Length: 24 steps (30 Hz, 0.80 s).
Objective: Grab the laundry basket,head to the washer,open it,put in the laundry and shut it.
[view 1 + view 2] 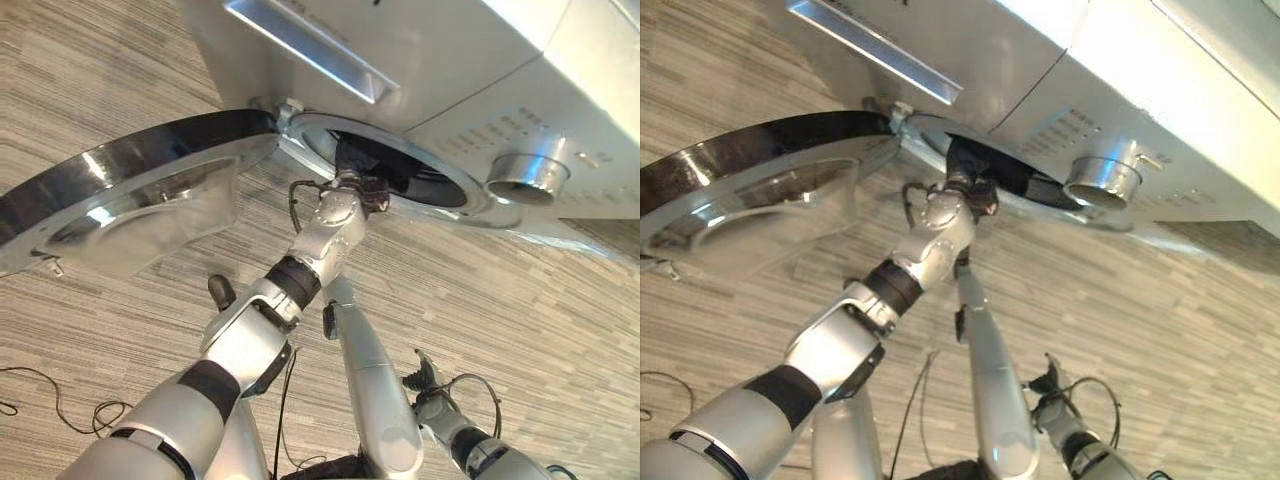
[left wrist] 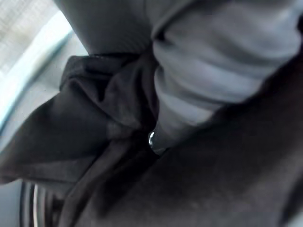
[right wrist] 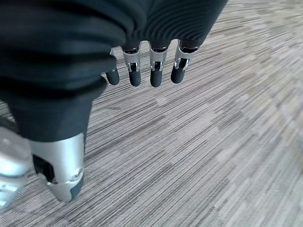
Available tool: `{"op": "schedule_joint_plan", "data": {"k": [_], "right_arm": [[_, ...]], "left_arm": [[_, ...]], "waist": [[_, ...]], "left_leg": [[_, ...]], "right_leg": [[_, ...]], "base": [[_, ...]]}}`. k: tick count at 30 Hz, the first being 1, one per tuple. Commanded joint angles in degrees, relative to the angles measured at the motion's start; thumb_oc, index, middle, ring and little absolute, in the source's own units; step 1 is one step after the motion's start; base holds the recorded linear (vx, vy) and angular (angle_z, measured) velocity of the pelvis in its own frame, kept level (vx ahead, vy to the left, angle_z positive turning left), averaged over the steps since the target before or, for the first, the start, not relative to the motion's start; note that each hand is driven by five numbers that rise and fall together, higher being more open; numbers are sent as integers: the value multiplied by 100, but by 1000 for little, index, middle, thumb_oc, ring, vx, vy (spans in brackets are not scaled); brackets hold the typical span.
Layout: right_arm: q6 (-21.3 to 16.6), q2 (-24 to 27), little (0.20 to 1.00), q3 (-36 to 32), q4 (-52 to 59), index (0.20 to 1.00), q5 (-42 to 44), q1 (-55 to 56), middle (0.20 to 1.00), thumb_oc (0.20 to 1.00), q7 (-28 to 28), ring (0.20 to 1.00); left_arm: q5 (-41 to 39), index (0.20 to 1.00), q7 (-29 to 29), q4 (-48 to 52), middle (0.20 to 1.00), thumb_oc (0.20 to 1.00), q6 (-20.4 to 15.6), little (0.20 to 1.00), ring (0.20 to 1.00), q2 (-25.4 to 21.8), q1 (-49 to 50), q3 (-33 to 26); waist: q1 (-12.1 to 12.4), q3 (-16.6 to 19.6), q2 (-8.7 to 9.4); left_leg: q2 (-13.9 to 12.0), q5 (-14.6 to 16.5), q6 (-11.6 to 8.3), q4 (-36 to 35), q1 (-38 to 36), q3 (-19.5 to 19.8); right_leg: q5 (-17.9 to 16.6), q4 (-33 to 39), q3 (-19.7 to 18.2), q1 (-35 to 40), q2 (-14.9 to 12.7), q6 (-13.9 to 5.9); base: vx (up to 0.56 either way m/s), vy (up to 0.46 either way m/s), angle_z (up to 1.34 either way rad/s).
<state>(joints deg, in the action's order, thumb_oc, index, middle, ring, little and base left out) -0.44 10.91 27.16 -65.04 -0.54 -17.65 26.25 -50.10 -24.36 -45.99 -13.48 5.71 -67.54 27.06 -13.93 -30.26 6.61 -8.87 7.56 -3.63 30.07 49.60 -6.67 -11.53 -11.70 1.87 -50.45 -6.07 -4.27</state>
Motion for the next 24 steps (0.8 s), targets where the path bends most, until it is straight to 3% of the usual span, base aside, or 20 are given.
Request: {"op": "schedule_joint_plan", "data": {"k": [1,7,8,9,10,12,14,15,17,18,19,21,22,23,24], "right_arm": [[-103,290,1000,17,498,1000,282,344,1000,1000,213,1000],[-264,505,1000,-20,1211,1000,360,67,1000,1000,363,1000],[-249,649,1000,-105,1290,1000,415,-98,1000,1000,327,1000],[-245,657,1000,-106,1293,1000,415,-108,1000,1000,326,1000],[-228,660,1000,-140,1327,1000,381,-159,1000,1000,380,1000],[-182,680,1000,-181,1449,1000,307,-236,1000,1000,358,1000],[-158,730,1000,-211,1559,1000,274,-121,1000,1000,336,1000],[-90,697,1000,-212,1430,1000,391,-131,1000,1000,360,1000],[-66,630,1000,-175,1341,1000,417,-164,1000,1000,387,1000],[-38,582,1000,-98,1251,1000,505,-224,1000,1000,364,1000],[-42,579,1000,-96,1244,1000,506,-230,1000,1000,364,1000],[-75,541,1000,-3,1174,1000,549,-266,1000,1000,293,1000],[-87,549,1000,15,1118,1000,592,-297,1000,1000,222,1000],[-134,553,1000,109,989,1000,635,-405,1000,1000,95,1000],[-171,573,1000,184,922,1000,647,-489,1000,1000,44,1000]], "left_arm": [[2,200,-10,883,200,200,-679,200,200,587,-404,-209],[118,200,-33,1097,200,200,-783,200,200,840,-1397,-220],[-21,489,232,559,489,489,-519,489,489,717,-1906,-121],[-39,489,257,525,489,489,-523,489,489,715,-1945,-142],[12,1000,451,-69,1000,1000,-176,1000,1000,550,-2081,-54],[170,1000,741,-719,1000,1000,251,1000,1000,168,-2146,145],[211,1000,829,-1001,1000,1000,348,1000,1000,-81,-1975,273],[372,1000,817,-1478,1000,1000,602,1000,1000,-89,-1771,496],[615,1000,865,-1715,1000,1000,725,1000,1000,-36,-1738,643],[979,1000,1046,-2060,1000,1000,1100,1000,1000,-37,-1699,838],[981,1000,1051,-2066,1000,1000,1100,1000,1000,-38,-1704,837],[1809,1000,1302,-2217,1000,1000,1368,1000,1000,-45,-1550,1252],[2400,1000,1563,-2372,1000,1000,1586,1000,1000,-19,-1432,1497],[3425,1000,1639,-2728,1000,1000,1755,1000,1000,58,-1215,1730],[3936,1000,1535,-2901,1000,1000,1790,1000,1000,128,-1066,1770]], "waist": [[-195,251,-245],[-339,355,-165],[-414,419,-161],[-419,412,-169],[-449,464,-206],[-463,531,-282],[-453,560,-341],[-406,557,-415],[-403,535,-432],[-403,510,-446],[-405,501,-441],[-392,468,-446],[-384,448,-438],[-340,413,-415],[-299,393,-404]], "left_leg": [[-21,289,5,148,372,271],[-186,537,63,802,983,339],[-221,532,43,798,1032,343],[-220,531,43,799,1038,344],[-228,517,39,724,1000,323],[-250,470,18,578,928,278],[-263,406,-3,413,840,241],[-283,308,-41,263,769,234],[-294,257,-64,183,724,234],[-307,184,-107,68,643,245],[-306,180,-108,59,632,245],[-313,119,-137,-44,557,243],[-320,89,-149,-86,527,250],[-335,47,-173,-151,475,272],[-337,28,-179,-170,451,295]], "right_leg": [[987,-1061,-47,-724,-95,-171],[1139,-1495,-165,-1257,85,-118],[1142,-1525,-159,-1331,87,-113],[1143,-1528,-159,-1337,86,-112],[1140,-1486,-150,-1328,84,-104],[1110,-1391,-143,-1291,74,-112],[1072,-1270,-131,-1209,56,-122],[1046,-1160,-108,-1124,41,-127],[1034,-1106,-90,-1061,42,-128],[1011,-1036,-67,-975,44,-122],[1010,-1031,-66,-965,43,-121],[983,-966,-35,-882,42,-115],[974,-956,-18,-853,45,-110],[972,-931,18,-789,54,-96],[978,-941,34,-769,61,-87]], "base": [[16,28,-13],[10,-11,-19],[20,-33,-15],[38,-20,-8],[34,0,-2],[44,4,-2],[46,-18,-4],[47,-32,-5],[20,-49,-2],[15,-59,2],[10,-63,5],[5,-56,7],[12,-110,7],[10,-115,9],[5,-89,10]]}}
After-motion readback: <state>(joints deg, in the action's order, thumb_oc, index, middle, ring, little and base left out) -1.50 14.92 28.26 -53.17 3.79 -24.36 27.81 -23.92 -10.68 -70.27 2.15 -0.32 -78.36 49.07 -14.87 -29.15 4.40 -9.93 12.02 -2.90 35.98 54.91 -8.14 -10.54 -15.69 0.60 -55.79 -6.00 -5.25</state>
